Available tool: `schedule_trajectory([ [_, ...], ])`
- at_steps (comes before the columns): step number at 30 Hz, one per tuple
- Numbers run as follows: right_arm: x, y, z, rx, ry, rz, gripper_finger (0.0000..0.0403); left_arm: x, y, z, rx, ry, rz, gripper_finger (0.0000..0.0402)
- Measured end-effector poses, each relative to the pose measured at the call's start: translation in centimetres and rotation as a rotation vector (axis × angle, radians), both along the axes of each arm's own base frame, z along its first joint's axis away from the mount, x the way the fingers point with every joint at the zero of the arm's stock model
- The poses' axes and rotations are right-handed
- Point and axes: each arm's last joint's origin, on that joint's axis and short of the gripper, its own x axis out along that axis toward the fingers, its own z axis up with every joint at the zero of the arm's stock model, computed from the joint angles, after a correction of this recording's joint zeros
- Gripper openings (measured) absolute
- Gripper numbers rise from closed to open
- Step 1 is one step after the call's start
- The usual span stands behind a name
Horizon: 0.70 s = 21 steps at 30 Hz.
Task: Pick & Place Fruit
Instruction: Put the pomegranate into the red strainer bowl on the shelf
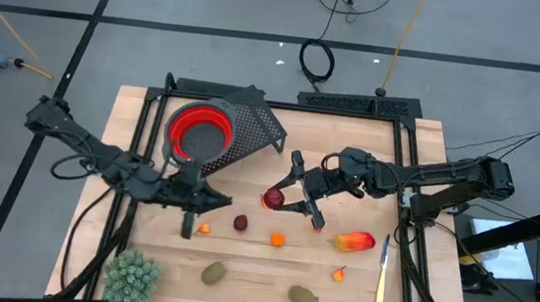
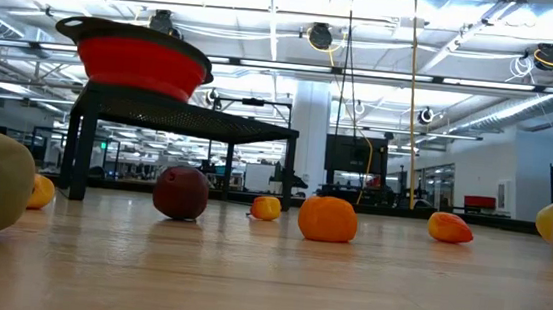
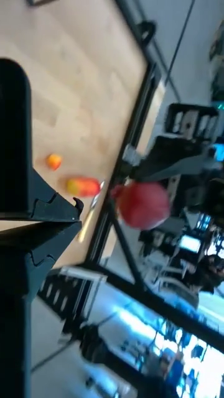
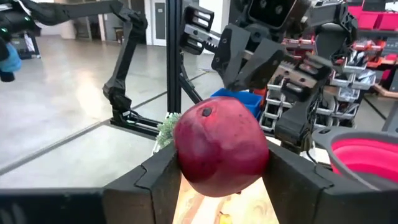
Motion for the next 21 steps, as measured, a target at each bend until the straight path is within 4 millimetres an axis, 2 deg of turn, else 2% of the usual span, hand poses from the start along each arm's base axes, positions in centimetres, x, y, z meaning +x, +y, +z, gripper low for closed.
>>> schedule_trajectory([
  [5, 0.0, 0.0, 0.0, -0.029, -0.013, 0.000, 0.0192, 2.2, 0.8, 0.7, 0.050, 0.001, 0.082, 0.0008],
  [10, 0.0, 0.0, 0.0, -0.033, -0.014, 0.000, 0.0194, 3.3, 2.0, 0.8, 0.069, -0.011, 0.129, 0.0008],
  [21, 0.0, 0.0, 0.0, -0.050, -0.022, 0.000, 0.0193, 3.6, 3.0, 0.8, 0.084, -0.013, 0.165, 0.0008],
])
